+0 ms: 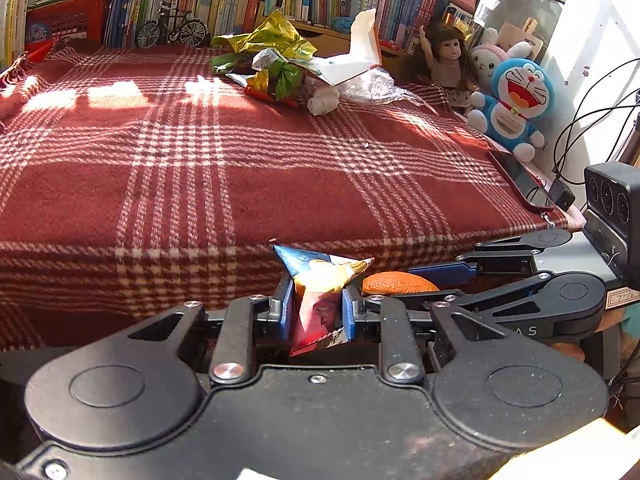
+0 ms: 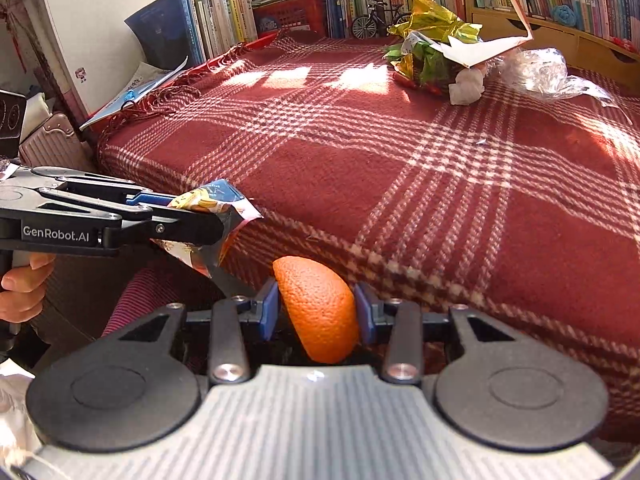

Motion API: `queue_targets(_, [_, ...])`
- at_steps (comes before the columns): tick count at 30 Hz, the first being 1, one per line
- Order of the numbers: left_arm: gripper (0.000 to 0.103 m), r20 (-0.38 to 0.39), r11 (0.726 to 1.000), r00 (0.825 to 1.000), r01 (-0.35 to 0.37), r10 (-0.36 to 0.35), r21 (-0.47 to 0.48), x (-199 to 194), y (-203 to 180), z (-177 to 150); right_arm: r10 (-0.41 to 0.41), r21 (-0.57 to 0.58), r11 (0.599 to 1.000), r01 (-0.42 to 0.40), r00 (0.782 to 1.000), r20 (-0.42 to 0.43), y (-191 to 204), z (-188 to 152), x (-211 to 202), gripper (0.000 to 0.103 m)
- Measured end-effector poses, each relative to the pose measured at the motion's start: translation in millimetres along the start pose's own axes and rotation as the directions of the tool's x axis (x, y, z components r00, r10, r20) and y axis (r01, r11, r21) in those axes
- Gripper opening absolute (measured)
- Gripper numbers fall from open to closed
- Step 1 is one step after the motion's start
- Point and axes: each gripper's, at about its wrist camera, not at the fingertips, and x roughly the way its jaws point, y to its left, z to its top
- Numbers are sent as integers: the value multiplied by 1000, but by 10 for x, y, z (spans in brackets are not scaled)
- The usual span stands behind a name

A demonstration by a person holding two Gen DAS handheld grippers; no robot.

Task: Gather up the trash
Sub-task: 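Lower both items into the black trash bag and open both tools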

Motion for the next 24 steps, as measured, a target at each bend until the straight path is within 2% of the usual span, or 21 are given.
queue_targets(3, [23, -70, 999, 997, -29, 27, -26, 72, 55, -175, 6, 27, 1000, -5, 999, -45, 28, -111, 96, 46])
queue_targets(7, [23, -162, 995, 985, -72, 60, -73, 243, 190, -334, 1, 55, 998, 4, 995, -95, 42, -226, 225, 46])
queue_targets(10, [24, -202, 991, 973, -125, 112, -55, 373, 243, -418, -6, 61, 998, 13, 992, -126, 55, -303, 318, 46])
queue_targets(13, [24, -247, 985, 956, -169, 157, -29, 514, 275, -485, -7, 86, 996, 20, 988, -155, 47, -374, 423, 47])
queue_targets(24, [25, -387, 970, 894, -244, 226, 3, 911, 363, -701, 2, 127, 992, 26, 976, -217, 72, -471, 742, 47])
